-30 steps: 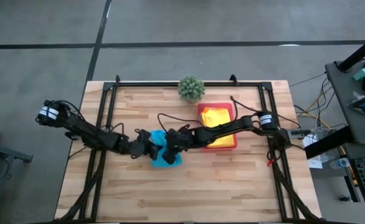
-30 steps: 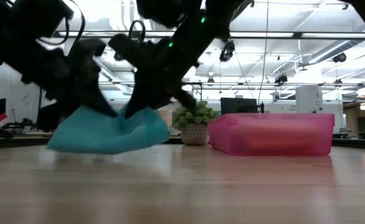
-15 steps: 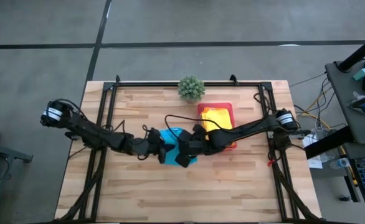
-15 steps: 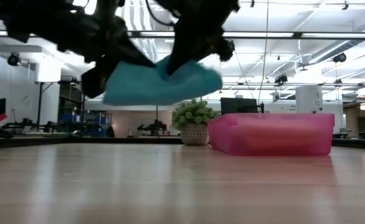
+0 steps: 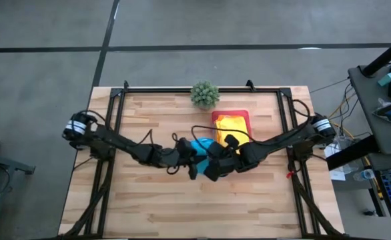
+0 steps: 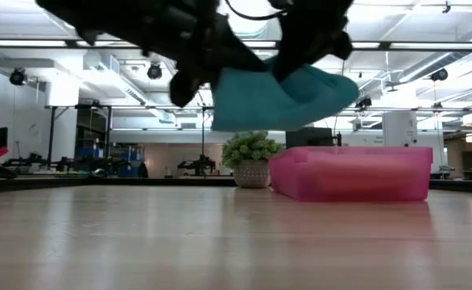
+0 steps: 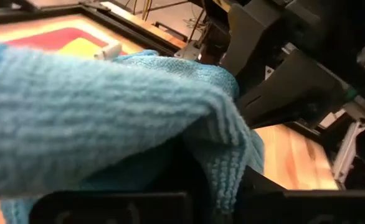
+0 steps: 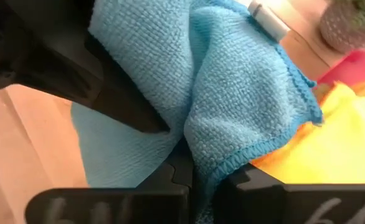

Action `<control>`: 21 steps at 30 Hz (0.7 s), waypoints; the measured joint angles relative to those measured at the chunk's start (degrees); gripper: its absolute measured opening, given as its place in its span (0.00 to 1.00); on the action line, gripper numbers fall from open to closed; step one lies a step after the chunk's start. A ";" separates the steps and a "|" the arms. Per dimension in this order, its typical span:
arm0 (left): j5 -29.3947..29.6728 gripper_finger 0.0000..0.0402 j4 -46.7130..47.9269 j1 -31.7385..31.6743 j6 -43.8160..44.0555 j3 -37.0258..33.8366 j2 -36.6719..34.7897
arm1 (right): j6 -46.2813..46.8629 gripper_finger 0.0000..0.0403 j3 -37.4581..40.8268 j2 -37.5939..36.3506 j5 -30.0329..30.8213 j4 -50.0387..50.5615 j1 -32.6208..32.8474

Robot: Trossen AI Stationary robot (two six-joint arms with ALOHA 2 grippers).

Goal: Fold microfiber towels
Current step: Put the blue towel into the red bin

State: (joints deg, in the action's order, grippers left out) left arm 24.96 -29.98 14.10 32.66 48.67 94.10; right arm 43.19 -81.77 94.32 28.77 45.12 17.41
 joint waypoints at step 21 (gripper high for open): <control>-10.86 0.00 -0.13 -11.94 -7.71 20.79 18.19 | 8.24 0.04 27.31 -24.07 7.47 -5.04 -4.07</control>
State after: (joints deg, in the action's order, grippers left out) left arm 14.10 -30.11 2.16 24.95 69.45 112.29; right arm 51.43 -54.45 70.25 36.25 40.09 13.34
